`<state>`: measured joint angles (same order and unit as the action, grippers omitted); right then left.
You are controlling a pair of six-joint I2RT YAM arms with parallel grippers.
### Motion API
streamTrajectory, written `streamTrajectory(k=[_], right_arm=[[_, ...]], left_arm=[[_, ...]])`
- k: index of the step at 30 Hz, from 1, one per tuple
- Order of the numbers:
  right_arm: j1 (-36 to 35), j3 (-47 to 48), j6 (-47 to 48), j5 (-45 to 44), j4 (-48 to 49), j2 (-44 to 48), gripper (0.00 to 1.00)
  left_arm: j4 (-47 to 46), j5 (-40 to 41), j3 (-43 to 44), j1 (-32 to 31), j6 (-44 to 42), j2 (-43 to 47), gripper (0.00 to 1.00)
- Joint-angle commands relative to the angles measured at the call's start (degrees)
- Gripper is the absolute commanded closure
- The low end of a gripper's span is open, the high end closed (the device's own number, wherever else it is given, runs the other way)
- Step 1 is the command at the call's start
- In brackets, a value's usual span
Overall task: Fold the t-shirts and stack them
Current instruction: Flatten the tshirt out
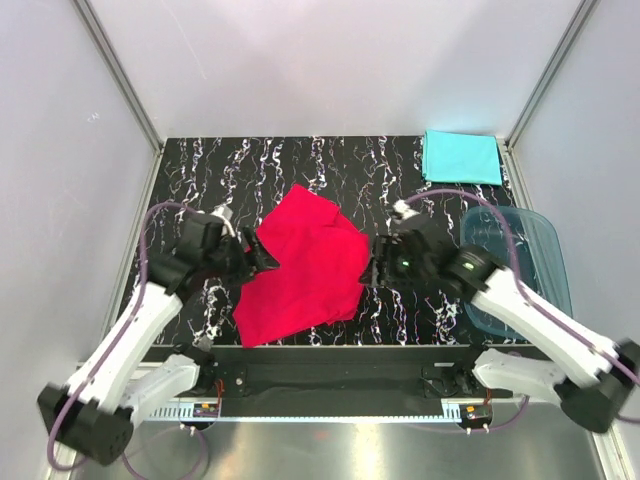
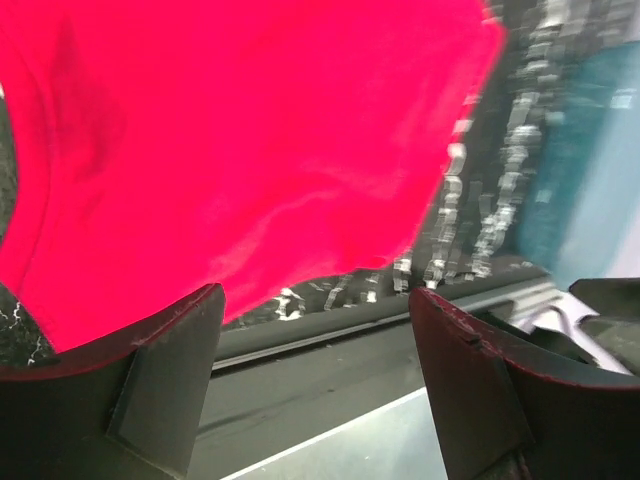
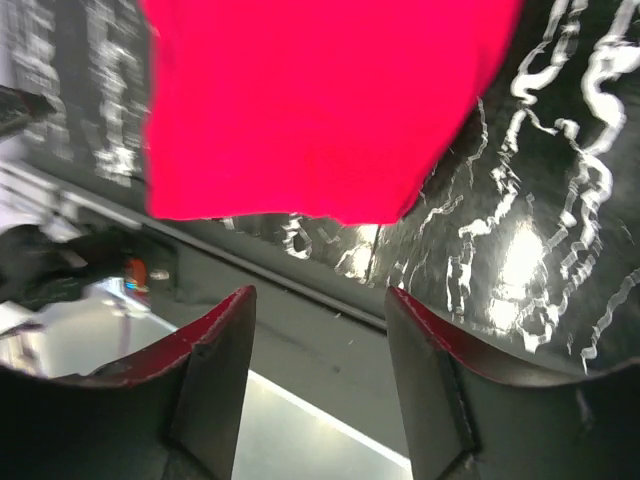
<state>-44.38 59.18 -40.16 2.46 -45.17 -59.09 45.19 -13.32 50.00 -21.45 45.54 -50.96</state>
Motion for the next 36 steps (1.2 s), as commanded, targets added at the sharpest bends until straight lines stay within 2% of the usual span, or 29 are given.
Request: streamTrajectory(k=[1,5,8,10,11,12,18,25,34,36], right_arm=[[-0.18,-1.61,4.73,5.89,10.53,-10.13,0.39],[1.84,1.55,8.52,6.06,10.89,-17.54,0.36],[6.84,3.92,9.31,7.73,10.02,-21.85,0.31],[12.19,5.15,8.88,9.48,9.14,-24.75,0.31],[13.69,5.33,9.05,11.15,9.13,-25.37,0.31],[15.27,5.51,9.40,11.43,9.31,-26.33,0.31],[15.64,9.01,13.70,14.06,12.47,-32.73,0.29],[15.73,10.87,13.89,14.94,12.99,-38.91,0.29],[15.73,6.74,11.08,15.82,16.34,-40.40,0.30],[15.82,6.74,10.54,15.91,16.95,-41.45,0.34]], left_arm=[[-4.23,2.50,-1.39,-0.34,0.87,-6.15,0.20],[-3.44,12.69,1.58,1.93,-2.20,-12.57,0.20],[-4.59,9.73,1.77,7.03,-4.06,-17.13,0.23],[-0.92,8.23,2.65,10.18,-2.48,-20.30,0.28],[0.41,8.57,2.74,10.64,-1.25,-22.32,0.35],[1.56,9.36,1.78,10.99,1.28,-22.60,0.36],[6.48,11.81,-6.40,11.35,13.16,-14.18,0.32],[8.25,12.27,-10.53,11.52,15.63,-12.23,0.28],[4.13,11.47,-16.42,11.52,17.74,-14.42,0.35],[2.19,11.04,-17.21,11.61,17.39,-15.30,0.43]])
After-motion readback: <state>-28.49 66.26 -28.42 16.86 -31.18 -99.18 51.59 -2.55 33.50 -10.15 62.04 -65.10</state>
